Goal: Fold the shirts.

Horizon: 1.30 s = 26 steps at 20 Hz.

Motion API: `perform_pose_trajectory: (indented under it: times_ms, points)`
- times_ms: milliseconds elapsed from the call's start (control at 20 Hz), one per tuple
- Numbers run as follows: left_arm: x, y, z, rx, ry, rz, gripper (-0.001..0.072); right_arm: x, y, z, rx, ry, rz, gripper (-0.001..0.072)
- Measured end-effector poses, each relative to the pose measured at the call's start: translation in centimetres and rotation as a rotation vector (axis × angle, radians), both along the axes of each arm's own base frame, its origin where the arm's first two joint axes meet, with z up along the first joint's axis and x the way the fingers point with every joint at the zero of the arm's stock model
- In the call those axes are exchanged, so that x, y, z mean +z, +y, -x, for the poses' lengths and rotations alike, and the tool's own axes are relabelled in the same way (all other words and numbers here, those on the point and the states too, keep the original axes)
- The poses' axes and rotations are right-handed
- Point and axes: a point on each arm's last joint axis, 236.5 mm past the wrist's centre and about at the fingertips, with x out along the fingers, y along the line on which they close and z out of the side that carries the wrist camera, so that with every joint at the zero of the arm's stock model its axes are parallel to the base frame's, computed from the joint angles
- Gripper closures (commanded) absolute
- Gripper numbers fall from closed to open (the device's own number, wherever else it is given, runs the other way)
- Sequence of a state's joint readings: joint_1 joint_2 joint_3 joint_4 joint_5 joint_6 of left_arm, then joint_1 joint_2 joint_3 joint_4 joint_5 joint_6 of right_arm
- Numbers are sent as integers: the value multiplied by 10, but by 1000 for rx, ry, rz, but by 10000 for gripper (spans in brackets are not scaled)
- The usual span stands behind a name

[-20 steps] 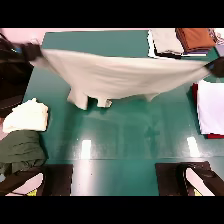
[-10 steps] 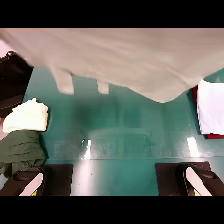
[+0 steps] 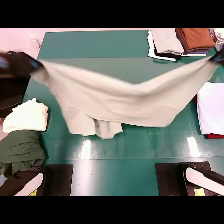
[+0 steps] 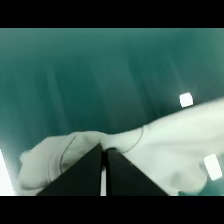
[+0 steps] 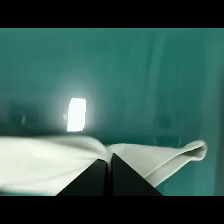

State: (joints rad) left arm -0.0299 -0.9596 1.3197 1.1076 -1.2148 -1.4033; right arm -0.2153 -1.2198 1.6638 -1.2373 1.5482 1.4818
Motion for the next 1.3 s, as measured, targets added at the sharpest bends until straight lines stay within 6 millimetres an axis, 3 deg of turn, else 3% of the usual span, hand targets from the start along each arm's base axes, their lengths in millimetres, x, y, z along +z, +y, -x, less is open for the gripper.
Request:
perform_pose_trajectory:
  times_ms: [100,150,200,250,300,400,500,600,750,1050,1300]
  points:
    - [-59,1,-24,15,98,-1,680,-49,7,-23,9,95,-30,689]
    - [-81,3,-37,28,127,-4,678,-66,11,-35,10,118,-39,592]
    - [-99,6,-52,48,138,-5,551,-79,14,-47,9,127,-47,328]
    - [-109,9,-66,68,137,-4,246,-86,17,-58,10,126,-52,288]
    - [-116,13,-79,88,136,-2,171,-90,20,-69,10,122,-56,302]
    - [-117,30,-100,149,121,13,170,-89,21,-81,10,106,-58,306]
    - [-117,55,-110,216,136,28,170,-85,20,-82,16,102,-56,306]
    - [-127,79,-105,263,194,36,170,-81,18,-73,23,102,-50,344]
    - [-158,97,-85,290,305,41,171,-83,17,-55,28,106,-45,346]
    - [-237,97,-45,319,475,78,171,-105,19,-25,18,138,-50,346]
    - [-270,80,-40,305,527,165,170,-116,25,-14,20,165,-79,346]
